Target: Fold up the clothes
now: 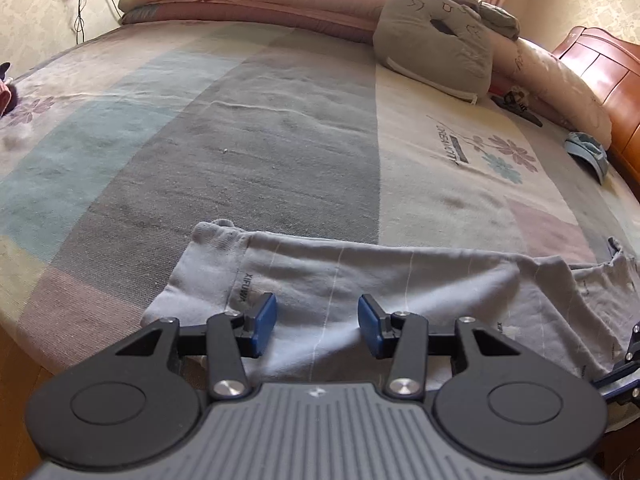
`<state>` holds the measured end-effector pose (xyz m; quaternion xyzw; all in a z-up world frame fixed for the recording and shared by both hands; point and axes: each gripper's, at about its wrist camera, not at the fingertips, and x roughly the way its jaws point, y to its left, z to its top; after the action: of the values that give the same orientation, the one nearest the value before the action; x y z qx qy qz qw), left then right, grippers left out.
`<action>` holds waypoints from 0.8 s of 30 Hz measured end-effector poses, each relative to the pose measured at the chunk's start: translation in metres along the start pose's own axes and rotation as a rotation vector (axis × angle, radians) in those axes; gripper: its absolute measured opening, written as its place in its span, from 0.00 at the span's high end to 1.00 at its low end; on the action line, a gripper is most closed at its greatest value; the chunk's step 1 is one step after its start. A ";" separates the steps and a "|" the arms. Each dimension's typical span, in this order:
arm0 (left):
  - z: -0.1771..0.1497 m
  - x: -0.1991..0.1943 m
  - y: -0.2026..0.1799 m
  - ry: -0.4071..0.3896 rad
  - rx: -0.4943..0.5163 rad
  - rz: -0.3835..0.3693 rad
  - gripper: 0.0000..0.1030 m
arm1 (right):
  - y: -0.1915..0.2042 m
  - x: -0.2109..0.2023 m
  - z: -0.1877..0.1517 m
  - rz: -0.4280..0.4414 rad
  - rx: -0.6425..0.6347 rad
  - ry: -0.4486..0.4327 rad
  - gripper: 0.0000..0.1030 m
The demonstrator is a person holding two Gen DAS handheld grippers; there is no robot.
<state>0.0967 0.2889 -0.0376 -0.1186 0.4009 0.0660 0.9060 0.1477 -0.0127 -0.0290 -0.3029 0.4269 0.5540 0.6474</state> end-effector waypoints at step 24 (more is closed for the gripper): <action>0.002 -0.003 0.018 -0.024 -0.011 0.014 0.49 | -0.007 -0.012 0.001 0.048 0.039 0.049 0.94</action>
<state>0.0922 0.3069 -0.0371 -0.1200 0.3907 0.0757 0.9095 0.1545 -0.0181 -0.0187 -0.2933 0.4605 0.5532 0.6292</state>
